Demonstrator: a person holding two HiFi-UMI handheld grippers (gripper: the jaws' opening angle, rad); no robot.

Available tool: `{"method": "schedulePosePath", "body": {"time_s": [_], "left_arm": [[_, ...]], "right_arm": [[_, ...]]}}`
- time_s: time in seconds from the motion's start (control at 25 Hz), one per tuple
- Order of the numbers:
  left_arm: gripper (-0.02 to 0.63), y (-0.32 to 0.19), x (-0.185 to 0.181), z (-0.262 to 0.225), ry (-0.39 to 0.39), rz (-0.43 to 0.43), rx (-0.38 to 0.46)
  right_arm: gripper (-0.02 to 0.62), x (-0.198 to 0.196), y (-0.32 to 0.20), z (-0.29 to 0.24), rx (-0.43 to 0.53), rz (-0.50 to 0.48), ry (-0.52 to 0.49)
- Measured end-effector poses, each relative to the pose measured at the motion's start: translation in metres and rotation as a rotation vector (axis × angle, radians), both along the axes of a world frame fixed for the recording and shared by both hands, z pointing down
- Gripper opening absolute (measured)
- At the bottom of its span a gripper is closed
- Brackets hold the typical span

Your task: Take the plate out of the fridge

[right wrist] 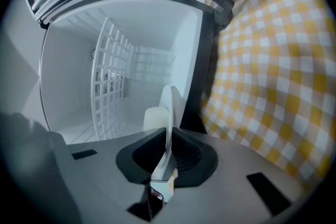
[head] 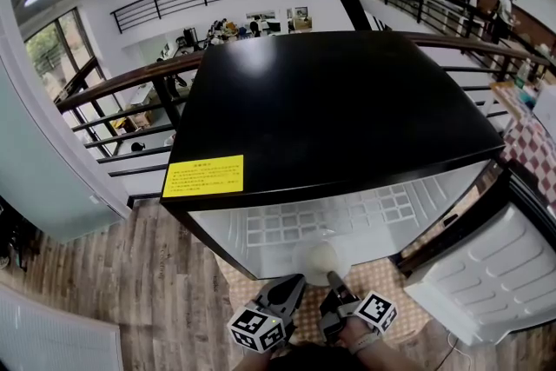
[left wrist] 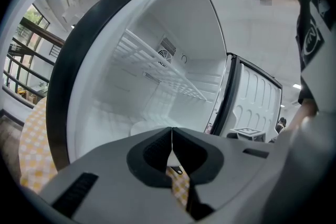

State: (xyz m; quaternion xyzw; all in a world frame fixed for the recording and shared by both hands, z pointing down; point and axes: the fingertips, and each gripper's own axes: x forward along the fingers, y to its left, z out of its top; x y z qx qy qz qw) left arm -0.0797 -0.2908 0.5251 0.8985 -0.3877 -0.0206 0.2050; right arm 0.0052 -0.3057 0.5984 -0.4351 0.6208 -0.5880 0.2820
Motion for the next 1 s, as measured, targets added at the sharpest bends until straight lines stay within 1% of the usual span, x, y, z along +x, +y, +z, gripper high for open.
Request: {"method": "schedulePosePath", "body": {"time_s": [0.12,0.2,0.64,0.8,1.0], "left_arm": [[0.009,0.001,-0.002,0.000,-0.002,0.000,-0.001],[0.009,0.002,-0.003,0.000,-0.002,0.001,0.000],[0.009,0.012,-0.007,-0.002,0.003,0.013,0.002],[0.009,0.018,-0.010,-0.005,-0.001,0.027,0.001],[0.009,0.026,-0.012,-0.010,-0.007,0.048,0.004]], "right_arm": [[0.049,0.000,0.000,-0.004,0.005,0.021,-0.049],[0.049,0.002,0.000,-0.006,0.012,0.033,-0.063],[0.049,0.011,0.005,-0.012,0.056,0.059,-0.032],[0.049,0.012,0.010,-0.016,0.051,0.093,-0.078],[0.049,0.015,0.015,-0.027,0.082,0.133,-0.104]]}}
